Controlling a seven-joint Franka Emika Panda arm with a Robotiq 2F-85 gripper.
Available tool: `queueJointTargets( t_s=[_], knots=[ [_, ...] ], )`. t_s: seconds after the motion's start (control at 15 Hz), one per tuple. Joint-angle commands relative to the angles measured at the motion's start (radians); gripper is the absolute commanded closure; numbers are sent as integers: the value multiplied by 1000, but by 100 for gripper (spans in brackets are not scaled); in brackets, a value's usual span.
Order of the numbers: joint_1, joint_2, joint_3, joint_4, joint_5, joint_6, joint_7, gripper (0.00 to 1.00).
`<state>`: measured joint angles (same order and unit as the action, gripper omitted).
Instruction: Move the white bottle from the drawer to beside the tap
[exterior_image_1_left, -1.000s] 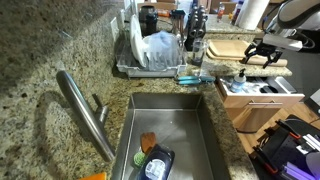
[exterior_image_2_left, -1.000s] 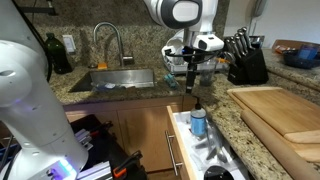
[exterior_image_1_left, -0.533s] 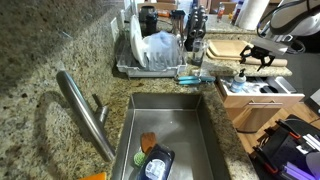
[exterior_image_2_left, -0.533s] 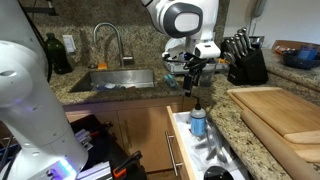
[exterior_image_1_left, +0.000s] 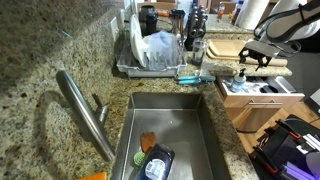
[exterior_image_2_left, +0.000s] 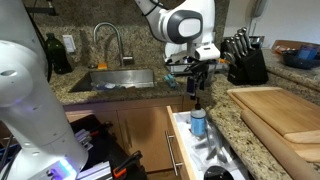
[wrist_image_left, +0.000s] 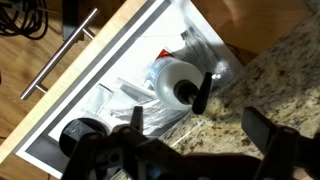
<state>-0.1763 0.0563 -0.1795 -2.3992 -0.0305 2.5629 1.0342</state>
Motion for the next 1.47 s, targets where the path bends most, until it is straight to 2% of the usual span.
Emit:
queueJointTargets(
  t_s=[0.0, 0.2, 0.47, 0.53, 0.87, 1.07, 1.13, 1.4],
  knots=[
    [9, 14, -9, 5, -4, -2, 8, 0],
    [9, 10, -8, 6, -2, -2, 7, 0],
    [15, 82, -21, 35, -79, 24, 110, 0],
    [12, 34, -15, 12, -44, 0, 63, 0],
    [21, 84, -18, 34, -55, 4, 86, 0],
    [26, 159, -21, 76, -52, -55, 97, 0],
    [29, 97, -23, 33, -54, -24, 88, 0],
    [36, 152, -29, 56, -51, -28, 86, 0]
  ],
)
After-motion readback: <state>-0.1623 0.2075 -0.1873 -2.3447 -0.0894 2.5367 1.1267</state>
